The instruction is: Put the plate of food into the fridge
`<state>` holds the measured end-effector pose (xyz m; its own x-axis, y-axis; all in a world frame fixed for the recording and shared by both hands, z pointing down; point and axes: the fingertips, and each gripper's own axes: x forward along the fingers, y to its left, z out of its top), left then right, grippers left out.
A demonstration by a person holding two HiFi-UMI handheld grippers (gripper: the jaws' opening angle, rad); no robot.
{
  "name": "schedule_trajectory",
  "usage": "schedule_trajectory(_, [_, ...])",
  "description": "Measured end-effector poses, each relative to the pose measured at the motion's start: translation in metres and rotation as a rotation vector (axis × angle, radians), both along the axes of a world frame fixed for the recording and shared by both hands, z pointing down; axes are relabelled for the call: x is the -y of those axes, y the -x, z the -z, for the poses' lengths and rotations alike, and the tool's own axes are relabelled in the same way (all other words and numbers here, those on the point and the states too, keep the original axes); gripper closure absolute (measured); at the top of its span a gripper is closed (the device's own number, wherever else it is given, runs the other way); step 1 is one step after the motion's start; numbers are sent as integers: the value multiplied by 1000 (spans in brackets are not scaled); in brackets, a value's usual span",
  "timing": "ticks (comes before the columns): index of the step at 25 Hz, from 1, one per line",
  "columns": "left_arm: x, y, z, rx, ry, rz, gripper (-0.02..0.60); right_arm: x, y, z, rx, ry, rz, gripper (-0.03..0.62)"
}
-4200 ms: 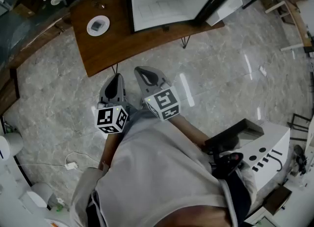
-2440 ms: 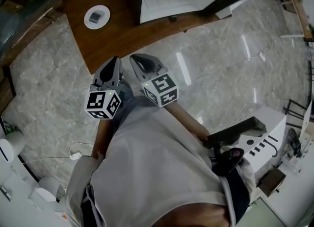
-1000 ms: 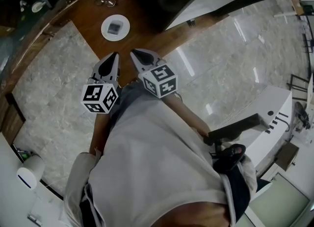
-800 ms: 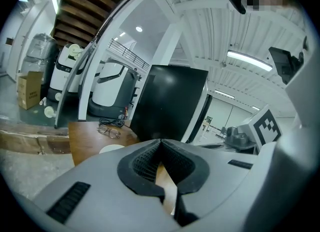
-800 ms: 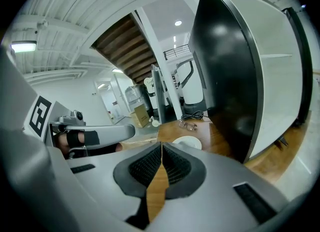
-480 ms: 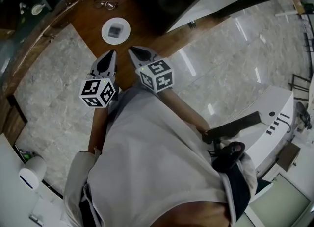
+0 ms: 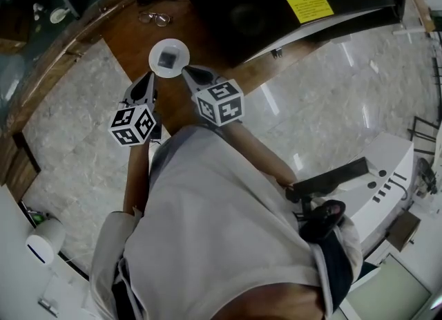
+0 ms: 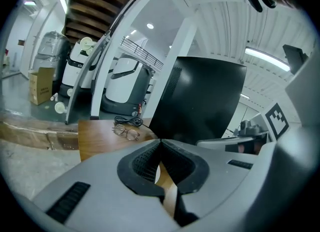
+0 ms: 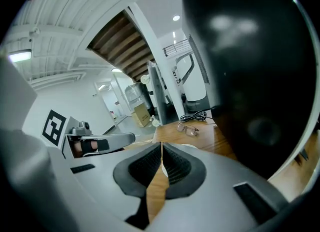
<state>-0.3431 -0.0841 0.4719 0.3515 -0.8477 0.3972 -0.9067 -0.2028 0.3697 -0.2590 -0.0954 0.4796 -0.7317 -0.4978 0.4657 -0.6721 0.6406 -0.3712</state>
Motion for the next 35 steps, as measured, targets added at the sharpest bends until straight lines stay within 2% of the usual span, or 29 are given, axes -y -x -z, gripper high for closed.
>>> schedule_trajectory(6, [37, 12, -22, 46, 25, 16, 561, 23, 3, -20, -20, 21, 7, 574])
schedule_trajectory(13, [69, 26, -75, 128, 114, -50, 561, 34, 4, -51, -46, 58, -12, 574])
schedule_trajectory(18, [93, 43, -125, 107, 227, -38, 561, 52, -6, -78, -54, 114, -56, 574])
schedule_trajectory(24, [114, 49, -166, 147, 293, -34, 561, 70, -14, -111, -101, 145, -70, 574])
schedule_trajectory(29, [113, 44, -179, 120, 324, -51, 561, 74, -16, -134, -154, 180, -110, 572])
schedule_trajectory(35, [110, 39, -195, 106, 344, -58, 561, 78, -16, -167, -91, 324, -168, 559])
